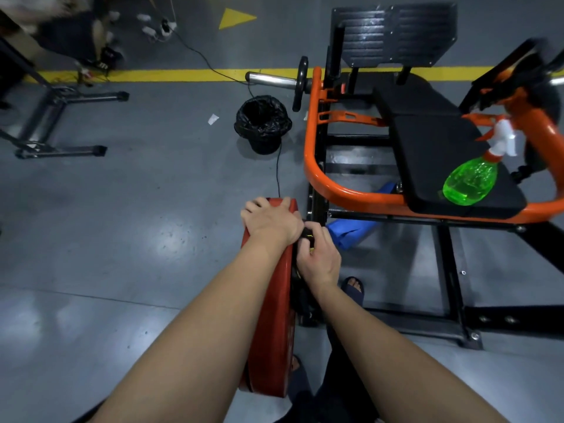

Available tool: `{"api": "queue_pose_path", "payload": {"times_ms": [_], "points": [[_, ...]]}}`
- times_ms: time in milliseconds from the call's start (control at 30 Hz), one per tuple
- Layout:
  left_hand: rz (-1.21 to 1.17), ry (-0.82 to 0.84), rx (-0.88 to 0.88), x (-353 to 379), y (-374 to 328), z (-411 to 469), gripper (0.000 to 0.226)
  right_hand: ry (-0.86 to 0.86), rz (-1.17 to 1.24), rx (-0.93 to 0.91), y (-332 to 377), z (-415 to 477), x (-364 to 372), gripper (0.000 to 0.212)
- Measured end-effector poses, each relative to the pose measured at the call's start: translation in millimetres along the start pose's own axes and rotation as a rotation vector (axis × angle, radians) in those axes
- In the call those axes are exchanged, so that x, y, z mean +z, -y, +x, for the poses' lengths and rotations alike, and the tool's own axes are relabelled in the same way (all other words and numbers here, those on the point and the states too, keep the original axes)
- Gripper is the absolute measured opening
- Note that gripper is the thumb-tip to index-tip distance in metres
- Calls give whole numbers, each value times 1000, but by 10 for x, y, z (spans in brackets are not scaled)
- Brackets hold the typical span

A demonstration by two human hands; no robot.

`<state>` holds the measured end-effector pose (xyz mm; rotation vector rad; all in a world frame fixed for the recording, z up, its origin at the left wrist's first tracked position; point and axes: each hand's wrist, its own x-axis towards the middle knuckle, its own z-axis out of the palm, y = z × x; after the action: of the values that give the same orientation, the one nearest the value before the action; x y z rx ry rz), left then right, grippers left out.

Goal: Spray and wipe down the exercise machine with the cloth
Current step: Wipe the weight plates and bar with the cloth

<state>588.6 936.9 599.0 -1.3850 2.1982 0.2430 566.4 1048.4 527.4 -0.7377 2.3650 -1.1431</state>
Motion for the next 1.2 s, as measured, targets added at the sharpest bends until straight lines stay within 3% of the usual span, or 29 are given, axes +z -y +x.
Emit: {"api": "queue_pose_path", "payload": {"times_ms": [233,400,567,700,800,900,1000,1200], "points": [[-16,-52,42,53,226,-438,62,144,-23,206,22,430,91,36],[-185,7,31,-206,396,-306,78,121,42,93,20,234,6,41],[-373,-54,11,76,442,-205,69,56,166,8,41,-365,-222,40],[-371,-62,50,88,435,-237,65,67,222,63,66,-91,-205,28],[-380,-42,53,91,440,-211,66,56,247,229,107,294,-117,18],[-385,-50,57,90,474,-178,67,18,259,211,156,195,-89,19],[-372,-55,64,76,461,-190,68,28,305,123,102,-201,-174,34],[-403,-35,81,31,447,-231,84,61,59,152,155,145,-97,10]]}}
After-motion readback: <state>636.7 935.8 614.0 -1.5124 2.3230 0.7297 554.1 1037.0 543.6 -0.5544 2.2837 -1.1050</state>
